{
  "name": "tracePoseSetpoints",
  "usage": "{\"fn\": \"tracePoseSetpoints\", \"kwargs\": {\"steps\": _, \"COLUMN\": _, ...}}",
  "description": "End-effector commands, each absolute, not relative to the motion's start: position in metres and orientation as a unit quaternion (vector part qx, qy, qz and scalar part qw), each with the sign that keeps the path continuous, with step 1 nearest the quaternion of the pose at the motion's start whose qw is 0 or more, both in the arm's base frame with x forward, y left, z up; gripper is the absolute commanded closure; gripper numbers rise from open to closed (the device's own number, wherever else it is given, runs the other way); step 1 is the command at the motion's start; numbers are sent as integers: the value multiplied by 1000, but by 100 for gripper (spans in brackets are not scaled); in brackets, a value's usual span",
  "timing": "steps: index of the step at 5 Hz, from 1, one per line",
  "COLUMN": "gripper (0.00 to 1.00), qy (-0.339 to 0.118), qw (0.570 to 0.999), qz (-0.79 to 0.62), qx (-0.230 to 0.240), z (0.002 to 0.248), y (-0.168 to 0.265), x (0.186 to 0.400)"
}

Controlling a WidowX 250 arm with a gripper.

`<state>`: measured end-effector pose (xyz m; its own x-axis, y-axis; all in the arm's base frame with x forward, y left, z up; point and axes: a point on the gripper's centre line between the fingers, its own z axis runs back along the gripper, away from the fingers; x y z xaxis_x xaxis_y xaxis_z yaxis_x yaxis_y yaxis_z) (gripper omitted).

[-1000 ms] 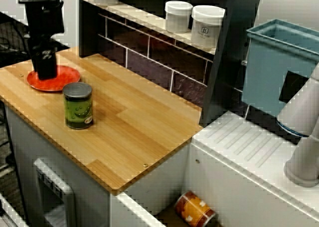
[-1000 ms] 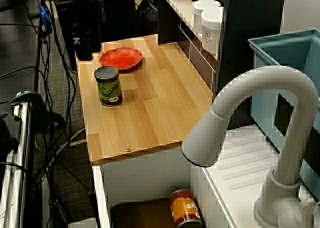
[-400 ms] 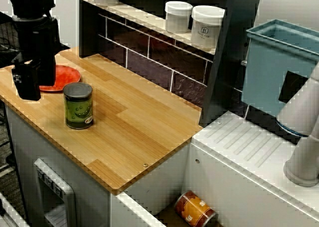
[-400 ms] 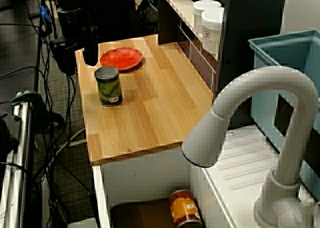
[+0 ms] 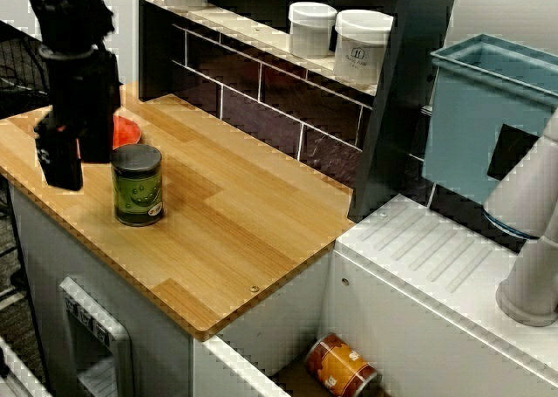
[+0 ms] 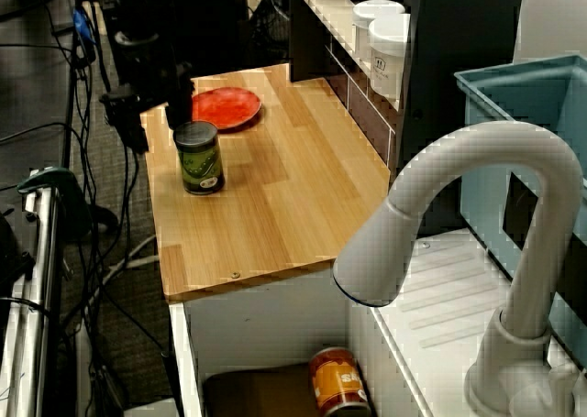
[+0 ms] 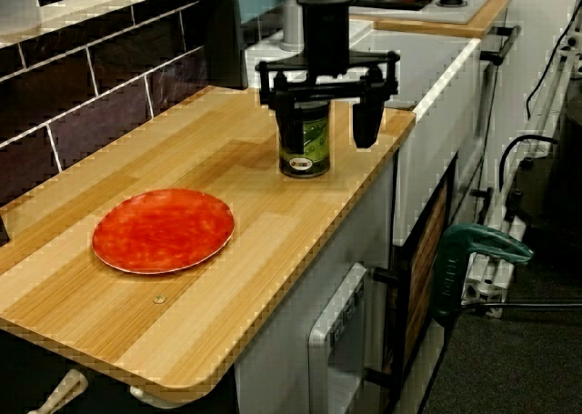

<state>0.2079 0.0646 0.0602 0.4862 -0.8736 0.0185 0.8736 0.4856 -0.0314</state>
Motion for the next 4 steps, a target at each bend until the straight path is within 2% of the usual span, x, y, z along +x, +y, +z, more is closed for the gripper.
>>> {"fn": "tracePoseSetpoints", "kwargs": {"steps": 1, "gripper": 0, "qy": 4, "qw": 869, "qz": -496, "qx": -11, "z": 57, "y": 72, "x": 240}}
{"fn": "tracePoseSetpoints", "kwargs": {"steps": 2, "gripper": 0, "qy": 3, "qw": 868, "qz": -495, "qx": -25, "z": 63, "y": 64, "x": 244}}
{"fn": "tracePoseSetpoints", "kwargs": {"steps": 4, "gripper": 0, "qy": 11, "qw": 857, "qz": -512, "qx": -47, "z": 72, "y": 33, "x": 238}}
